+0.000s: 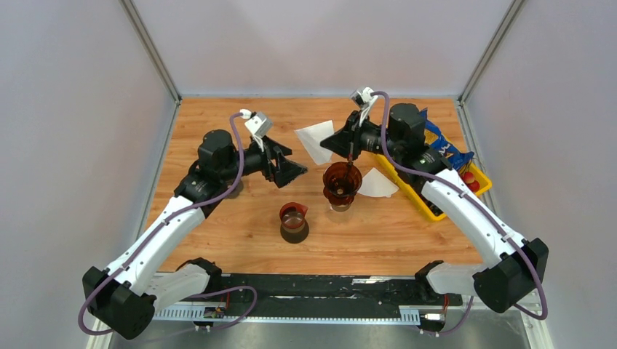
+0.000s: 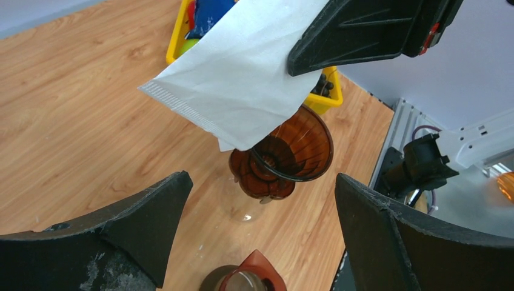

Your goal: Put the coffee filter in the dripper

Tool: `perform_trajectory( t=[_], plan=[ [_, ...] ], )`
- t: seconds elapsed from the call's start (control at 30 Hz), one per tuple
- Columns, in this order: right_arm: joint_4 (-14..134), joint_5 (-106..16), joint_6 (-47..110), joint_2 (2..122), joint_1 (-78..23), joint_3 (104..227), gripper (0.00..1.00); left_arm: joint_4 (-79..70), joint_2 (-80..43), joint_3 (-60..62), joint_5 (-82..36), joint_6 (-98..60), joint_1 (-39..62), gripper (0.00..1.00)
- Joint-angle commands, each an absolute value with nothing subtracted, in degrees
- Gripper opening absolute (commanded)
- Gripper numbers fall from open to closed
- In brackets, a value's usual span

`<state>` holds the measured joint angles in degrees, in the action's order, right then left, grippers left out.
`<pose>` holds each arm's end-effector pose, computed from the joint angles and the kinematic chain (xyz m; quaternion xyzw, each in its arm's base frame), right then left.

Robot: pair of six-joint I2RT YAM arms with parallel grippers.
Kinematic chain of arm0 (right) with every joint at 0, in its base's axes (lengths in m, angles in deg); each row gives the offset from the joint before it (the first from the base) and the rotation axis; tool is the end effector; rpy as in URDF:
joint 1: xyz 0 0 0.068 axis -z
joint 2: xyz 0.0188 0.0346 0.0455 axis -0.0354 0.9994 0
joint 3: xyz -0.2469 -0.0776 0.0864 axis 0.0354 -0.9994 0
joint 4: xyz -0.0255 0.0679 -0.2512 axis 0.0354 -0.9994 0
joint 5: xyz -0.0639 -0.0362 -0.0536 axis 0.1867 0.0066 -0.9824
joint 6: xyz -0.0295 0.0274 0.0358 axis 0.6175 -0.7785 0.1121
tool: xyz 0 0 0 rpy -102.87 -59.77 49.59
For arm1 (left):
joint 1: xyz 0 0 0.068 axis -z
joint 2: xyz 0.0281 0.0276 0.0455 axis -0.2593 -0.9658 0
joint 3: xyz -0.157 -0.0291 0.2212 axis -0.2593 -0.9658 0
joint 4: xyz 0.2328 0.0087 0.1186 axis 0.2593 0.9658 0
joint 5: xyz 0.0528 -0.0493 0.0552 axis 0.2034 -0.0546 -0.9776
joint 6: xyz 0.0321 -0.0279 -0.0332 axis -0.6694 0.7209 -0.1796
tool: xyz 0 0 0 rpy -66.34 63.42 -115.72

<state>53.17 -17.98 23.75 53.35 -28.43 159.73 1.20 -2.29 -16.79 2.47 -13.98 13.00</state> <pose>0.2392 0.1643 0.3966 -0.2939 0.6945 0.4483 0.4799 0.1994 -0.1287 0.3650 0.2596 0.7008 -0.4441 0.4941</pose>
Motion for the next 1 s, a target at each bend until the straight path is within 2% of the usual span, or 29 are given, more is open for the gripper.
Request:
perform_trajectory(
  t=[0.0,0.23,0.47,0.53,0.87,0.97],
  plan=[
    [44.92,-16.15,33.14,53.25,-28.49,163.38,0.00,3.92,-1.47,-15.97,1.49,-19.22,13.16,1.00],
    [39.06,-12.50,37.95,53.33,-28.47,164.74,0.00,5.15,-1.41,-15.11,-1.00,-24.02,13.15,1.00],
    [37.80,-6.81,40.42,54.89,-28.47,166.01,0.00,-0.23,-3.72,-13.31,15.83,-22.47,13.10,1.00],
    [37.59,-4.99,40.51,55.30,-28.47,166.37,0.00,-1.53,-4.27,-13.21,17.56,-21.83,13.10,1.00],
    [36.89,-3.52,40.88,55.12,-29.00,167.29,0.00,-4.40,-6.61,-12.32,22.00,-20.75,13.10,1.00],
    [36.37,-2.56,41.25,54.55,-29.06,167.43,0.00,-2.55,-6.21,-11.73,17.91,-22.34,13.07,1.00]
  ],
)
